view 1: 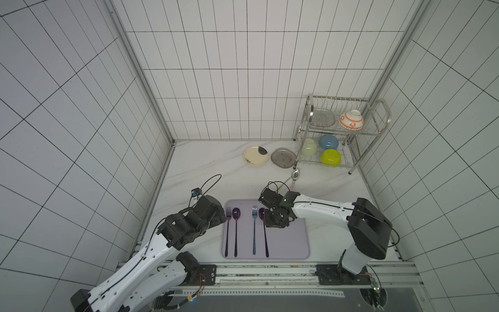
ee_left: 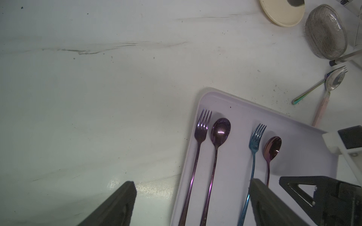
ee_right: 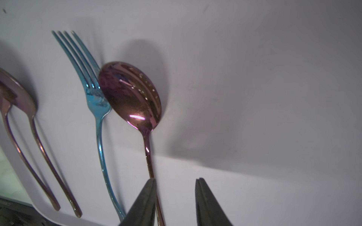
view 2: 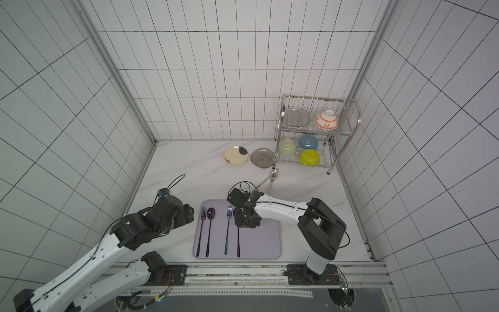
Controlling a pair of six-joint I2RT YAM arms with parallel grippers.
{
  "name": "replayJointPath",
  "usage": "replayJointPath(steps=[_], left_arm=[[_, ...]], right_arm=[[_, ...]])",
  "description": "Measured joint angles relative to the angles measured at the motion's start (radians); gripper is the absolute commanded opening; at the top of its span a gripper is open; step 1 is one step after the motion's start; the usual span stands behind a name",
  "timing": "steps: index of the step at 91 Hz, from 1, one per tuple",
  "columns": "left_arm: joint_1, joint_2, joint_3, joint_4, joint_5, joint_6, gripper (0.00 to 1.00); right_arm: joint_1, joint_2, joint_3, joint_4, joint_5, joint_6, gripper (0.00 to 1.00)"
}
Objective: Set the spoon and fork side by side
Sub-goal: Adjust the spoon on the tray.
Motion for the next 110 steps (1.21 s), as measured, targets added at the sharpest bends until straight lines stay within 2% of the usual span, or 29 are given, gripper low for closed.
replayJointPath(steps=[16, 52, 110], left_arm=[[-0.001, -0.002, -0.005, 0.006, 0.001, 0.001, 0.92], [-0.055, -0.023, -0.01, 0.013, -0.002, 0.0, 0.92], [-0.073, -0.036, -0.01, 0.014, -0.003, 0.0, 0.92]], right_arm=[[0.032, 0.059, 0.049, 0.042, -0.003, 0.04, 0.31], [0.043, 0.079, 0.051, 0.068, -0.003, 0.124, 0.24], [0.064, 0.094, 0.062, -0.003, 0.026, 0.164, 0.21]])
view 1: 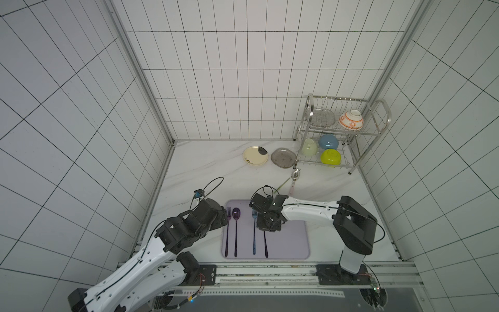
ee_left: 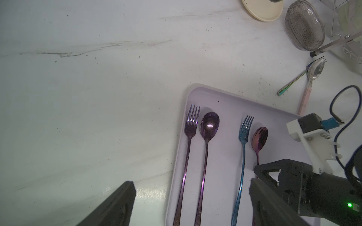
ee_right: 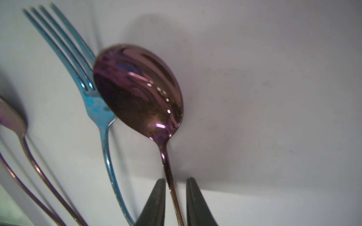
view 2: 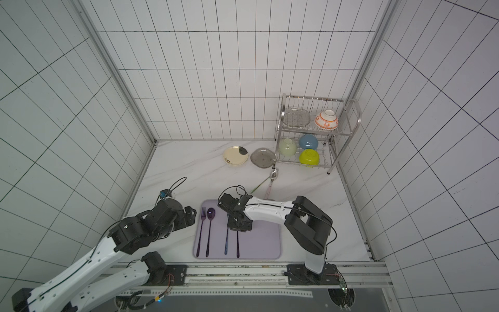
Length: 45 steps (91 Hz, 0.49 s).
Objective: Set the spoon and fork side by side
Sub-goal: Adjust the spoon on the tray.
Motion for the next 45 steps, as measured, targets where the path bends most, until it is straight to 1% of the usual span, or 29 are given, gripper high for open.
replayJointPath(steps=[45], left_arm=[[-0.007, -0.01, 0.0, 0.005, 0.0, 0.0, 0.92]], right_arm=[[0.0, 0.024, 0.022, -0.003, -0.014, 0.027, 0.12]])
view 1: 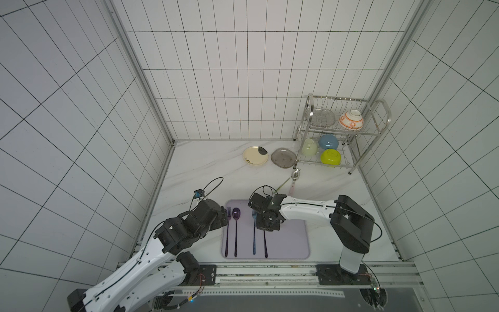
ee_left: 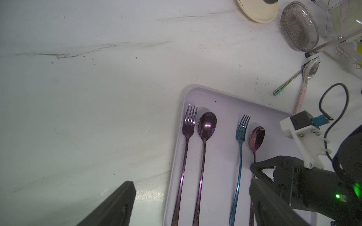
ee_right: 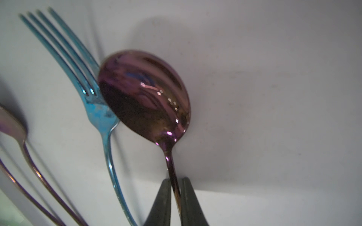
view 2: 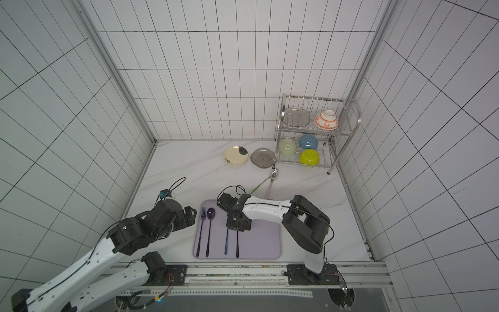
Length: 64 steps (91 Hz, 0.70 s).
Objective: Set the spoon and fork side by side
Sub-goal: Adjust the spoon on the tray.
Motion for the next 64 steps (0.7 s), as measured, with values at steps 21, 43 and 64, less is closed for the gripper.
replayJointPath(steps=[21, 43, 64], left_arm=[[-0.007, -0.004, 0.0, 0.002, 0.0, 0.001, 0.93], [-0.013, -0.009, 0.0, 0.002, 0.0, 0.002, 0.93], [-0.013, -0.01, -0.006, 0.002, 0.0, 0.002, 0.93]], right_arm=[[-0.001, 0.002, 0.0, 0.002, -0.011, 0.037, 0.1], [-0.002, 0.002, 0.002, -0.001, -0.011, 0.039, 0.1], [0.0, 0.031, 0.046, -0.048, -0.01, -0.031, 0.1]])
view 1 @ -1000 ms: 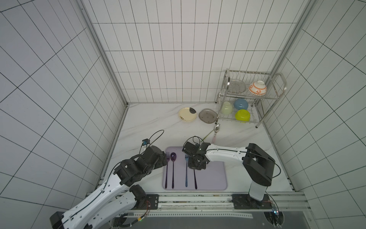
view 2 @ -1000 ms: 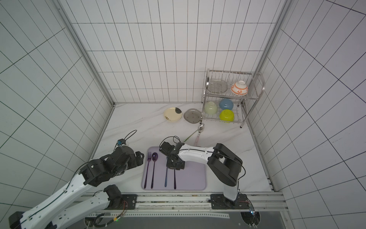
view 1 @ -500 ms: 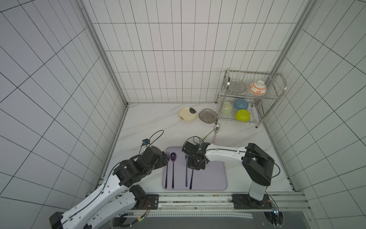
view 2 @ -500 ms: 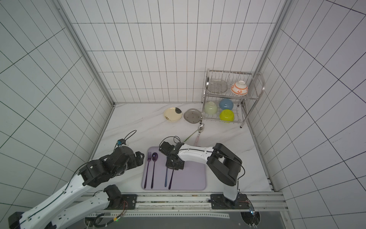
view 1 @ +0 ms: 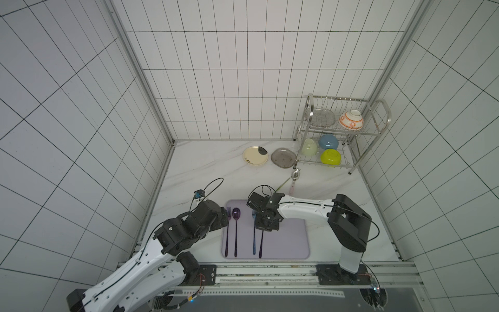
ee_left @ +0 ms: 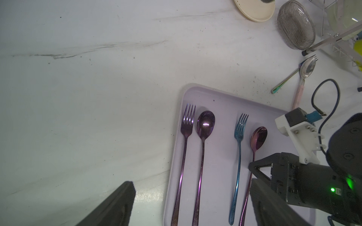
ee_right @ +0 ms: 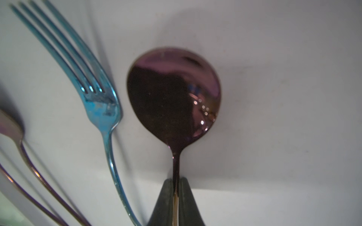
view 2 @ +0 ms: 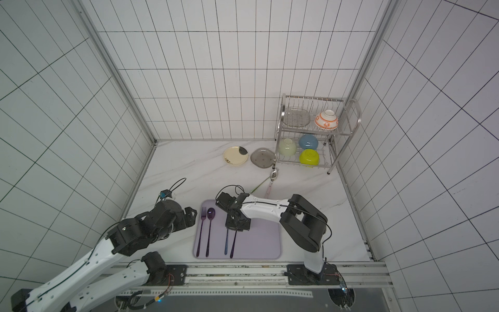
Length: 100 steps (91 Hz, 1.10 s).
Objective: Set the spoon and fork side by side
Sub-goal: Adjust the spoon on the tray.
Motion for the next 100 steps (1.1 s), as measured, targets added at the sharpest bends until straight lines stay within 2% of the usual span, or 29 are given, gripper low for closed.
replayJointPath(steps=[43, 58, 79, 100], left_arm=[[0.0, -0.002, 0.0, 0.0, 0.0, 0.0, 0.93], [0.0, -0.002, 0.0, 0.0, 0.0, 0.0, 0.93], [0.0, 0.002, 0.0, 0.0, 0.0, 0.0, 0.94], [0.0, 0.029, 0.0, 0.0, 0.002, 0.009, 0.98]], right_arm=[[0.012, 0.008, 0.015, -0.036, 0.029, -0.066, 0.11], [0.015, 0.008, 0.015, -0.04, 0.029, -0.074, 0.18], [0.021, 0.0, 0.017, -0.066, 0.042, -0.093, 0.34], [0.008, -0.115, 0.03, -0.122, 0.074, -0.142, 0.44]])
